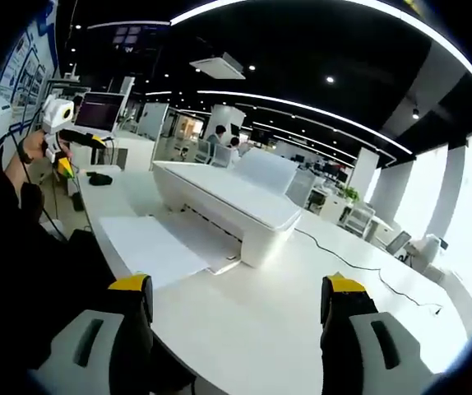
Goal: Remove the paper from the printer output slot and place it on top of the printer
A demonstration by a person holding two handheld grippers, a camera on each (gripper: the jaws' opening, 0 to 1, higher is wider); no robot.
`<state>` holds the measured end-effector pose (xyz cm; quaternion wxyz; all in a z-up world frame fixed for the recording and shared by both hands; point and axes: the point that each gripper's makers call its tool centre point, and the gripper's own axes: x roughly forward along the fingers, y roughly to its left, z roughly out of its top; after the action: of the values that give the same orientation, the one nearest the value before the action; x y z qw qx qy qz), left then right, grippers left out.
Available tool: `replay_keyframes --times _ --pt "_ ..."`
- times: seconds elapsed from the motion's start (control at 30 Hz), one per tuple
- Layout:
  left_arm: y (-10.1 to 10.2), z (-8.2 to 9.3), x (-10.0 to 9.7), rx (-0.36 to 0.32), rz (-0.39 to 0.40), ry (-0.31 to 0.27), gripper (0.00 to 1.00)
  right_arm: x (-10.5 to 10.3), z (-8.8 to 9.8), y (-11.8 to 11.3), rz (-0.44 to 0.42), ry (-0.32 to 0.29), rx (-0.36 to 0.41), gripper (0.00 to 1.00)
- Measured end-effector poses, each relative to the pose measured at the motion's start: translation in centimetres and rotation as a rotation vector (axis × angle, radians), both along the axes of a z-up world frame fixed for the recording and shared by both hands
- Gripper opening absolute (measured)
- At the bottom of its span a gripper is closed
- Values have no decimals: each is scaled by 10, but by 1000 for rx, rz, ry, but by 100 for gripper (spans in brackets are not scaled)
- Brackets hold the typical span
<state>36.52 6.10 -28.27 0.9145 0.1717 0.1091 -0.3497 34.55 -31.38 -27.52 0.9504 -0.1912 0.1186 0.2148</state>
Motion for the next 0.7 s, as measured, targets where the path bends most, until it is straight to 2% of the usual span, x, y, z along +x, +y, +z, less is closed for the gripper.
replay_keyframes --times 0.7 --pt "2 -5 3 9 3 7 93 0 1 -1 12 -1 3 79"
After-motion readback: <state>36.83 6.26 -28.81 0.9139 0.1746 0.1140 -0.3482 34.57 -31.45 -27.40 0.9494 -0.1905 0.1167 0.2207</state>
